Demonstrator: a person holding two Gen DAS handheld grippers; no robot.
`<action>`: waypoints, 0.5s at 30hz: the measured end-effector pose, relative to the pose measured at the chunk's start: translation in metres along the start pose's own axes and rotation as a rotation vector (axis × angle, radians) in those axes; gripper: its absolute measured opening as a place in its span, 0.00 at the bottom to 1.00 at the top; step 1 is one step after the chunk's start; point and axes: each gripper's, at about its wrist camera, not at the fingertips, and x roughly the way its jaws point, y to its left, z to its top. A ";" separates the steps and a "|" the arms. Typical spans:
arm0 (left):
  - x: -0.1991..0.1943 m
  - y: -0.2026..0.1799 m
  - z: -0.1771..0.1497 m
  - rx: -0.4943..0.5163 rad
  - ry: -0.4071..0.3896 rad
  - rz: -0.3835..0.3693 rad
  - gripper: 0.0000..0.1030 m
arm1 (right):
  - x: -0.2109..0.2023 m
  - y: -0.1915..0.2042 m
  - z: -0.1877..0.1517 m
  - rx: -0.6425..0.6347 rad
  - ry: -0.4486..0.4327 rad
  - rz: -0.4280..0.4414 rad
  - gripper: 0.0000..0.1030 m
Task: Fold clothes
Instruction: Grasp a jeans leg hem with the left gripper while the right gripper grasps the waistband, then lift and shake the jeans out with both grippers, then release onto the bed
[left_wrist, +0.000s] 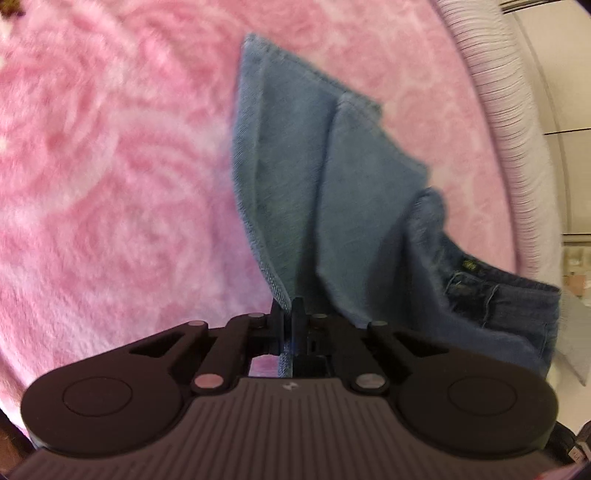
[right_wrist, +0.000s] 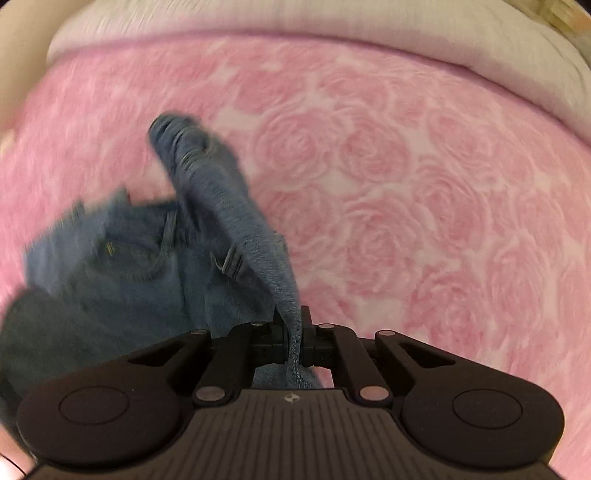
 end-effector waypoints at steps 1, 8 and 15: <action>-0.007 -0.007 0.006 0.031 -0.014 -0.025 0.00 | -0.010 -0.010 -0.001 0.085 -0.020 0.041 0.03; -0.097 -0.086 0.083 0.221 -0.292 -0.178 0.00 | -0.103 -0.049 0.025 0.470 -0.305 0.274 0.04; -0.261 -0.119 0.129 0.342 -0.655 -0.368 0.02 | -0.218 -0.070 -0.008 0.728 -0.737 0.386 0.04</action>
